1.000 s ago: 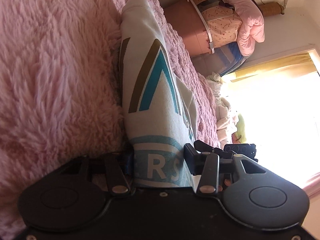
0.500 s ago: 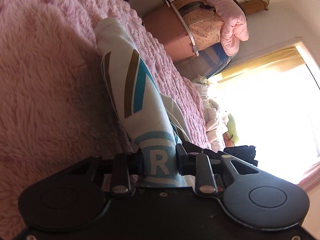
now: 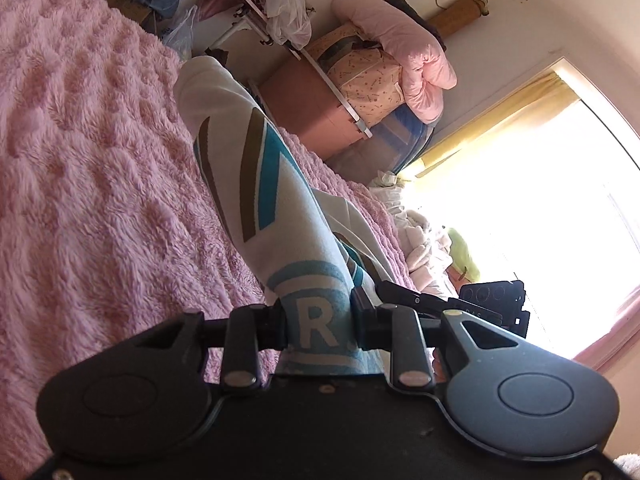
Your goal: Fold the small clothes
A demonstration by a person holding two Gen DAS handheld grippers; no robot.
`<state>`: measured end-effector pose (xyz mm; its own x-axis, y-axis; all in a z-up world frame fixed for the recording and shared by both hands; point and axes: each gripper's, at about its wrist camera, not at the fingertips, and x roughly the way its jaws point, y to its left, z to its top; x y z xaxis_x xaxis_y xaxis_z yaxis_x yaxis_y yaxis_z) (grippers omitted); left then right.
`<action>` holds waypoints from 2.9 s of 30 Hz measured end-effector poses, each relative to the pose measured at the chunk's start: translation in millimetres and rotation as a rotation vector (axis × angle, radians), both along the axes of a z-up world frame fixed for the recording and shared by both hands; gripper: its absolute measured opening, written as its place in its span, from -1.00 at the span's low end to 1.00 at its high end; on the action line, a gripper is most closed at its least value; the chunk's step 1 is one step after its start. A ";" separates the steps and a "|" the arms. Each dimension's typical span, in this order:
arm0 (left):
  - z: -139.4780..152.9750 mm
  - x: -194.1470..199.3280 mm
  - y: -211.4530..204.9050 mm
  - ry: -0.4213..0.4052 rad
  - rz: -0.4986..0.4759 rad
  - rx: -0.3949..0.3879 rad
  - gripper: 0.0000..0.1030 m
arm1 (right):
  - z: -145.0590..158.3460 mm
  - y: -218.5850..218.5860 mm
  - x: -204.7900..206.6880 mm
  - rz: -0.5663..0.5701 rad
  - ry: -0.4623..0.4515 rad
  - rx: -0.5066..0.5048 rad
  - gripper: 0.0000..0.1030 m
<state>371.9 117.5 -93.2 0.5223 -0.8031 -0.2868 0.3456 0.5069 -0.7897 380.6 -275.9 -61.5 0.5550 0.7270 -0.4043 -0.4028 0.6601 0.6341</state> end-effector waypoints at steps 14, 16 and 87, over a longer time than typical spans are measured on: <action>-130.6 -42.8 61.7 0.218 0.071 -0.009 -0.47 | -79.9 61.3 -21.9 -0.019 0.111 -0.046 -0.30; -159.1 -47.4 65.9 0.267 0.085 -0.007 -0.45 | -101.0 64.9 -22.3 -0.029 0.150 -0.075 -0.32; -87.7 -206.1 -54.3 0.177 0.373 0.669 0.07 | -82.4 -22.1 -104.1 -0.122 -0.148 -0.650 -0.16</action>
